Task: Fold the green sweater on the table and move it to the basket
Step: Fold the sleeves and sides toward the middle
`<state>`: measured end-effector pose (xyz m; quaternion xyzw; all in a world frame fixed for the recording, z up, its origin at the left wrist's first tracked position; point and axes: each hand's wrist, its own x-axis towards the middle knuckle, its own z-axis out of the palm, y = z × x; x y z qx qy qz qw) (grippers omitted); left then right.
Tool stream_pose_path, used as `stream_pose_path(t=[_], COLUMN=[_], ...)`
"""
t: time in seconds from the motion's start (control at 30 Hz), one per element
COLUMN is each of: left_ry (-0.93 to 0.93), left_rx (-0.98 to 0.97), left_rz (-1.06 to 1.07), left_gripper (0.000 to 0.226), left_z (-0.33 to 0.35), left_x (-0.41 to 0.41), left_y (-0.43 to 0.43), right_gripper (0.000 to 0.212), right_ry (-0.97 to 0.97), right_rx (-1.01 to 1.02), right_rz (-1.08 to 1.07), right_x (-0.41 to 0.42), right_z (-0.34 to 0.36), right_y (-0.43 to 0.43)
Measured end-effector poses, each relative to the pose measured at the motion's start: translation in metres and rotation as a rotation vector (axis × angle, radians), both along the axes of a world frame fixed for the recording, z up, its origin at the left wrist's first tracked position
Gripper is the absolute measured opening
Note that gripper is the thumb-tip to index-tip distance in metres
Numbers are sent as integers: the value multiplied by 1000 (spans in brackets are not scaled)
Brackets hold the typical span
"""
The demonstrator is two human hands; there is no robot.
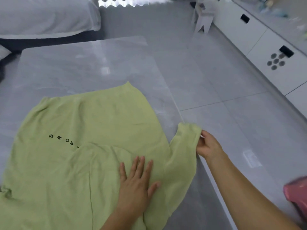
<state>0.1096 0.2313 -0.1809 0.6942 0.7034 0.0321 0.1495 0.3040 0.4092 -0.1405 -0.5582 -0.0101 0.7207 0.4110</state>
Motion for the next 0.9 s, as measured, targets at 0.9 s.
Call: stream_pose_path(t=[0.9], left_ry=[91], left_rx=[34], left_rz=[-76], left_gripper=[66], left_z=[-21], left_x=[38], left_y=[15], right_gripper=[12], right_ry=[-12], right_rx=[-157], right_rz=[-148], right_x=[89], right_z=[14], right_y=[12])
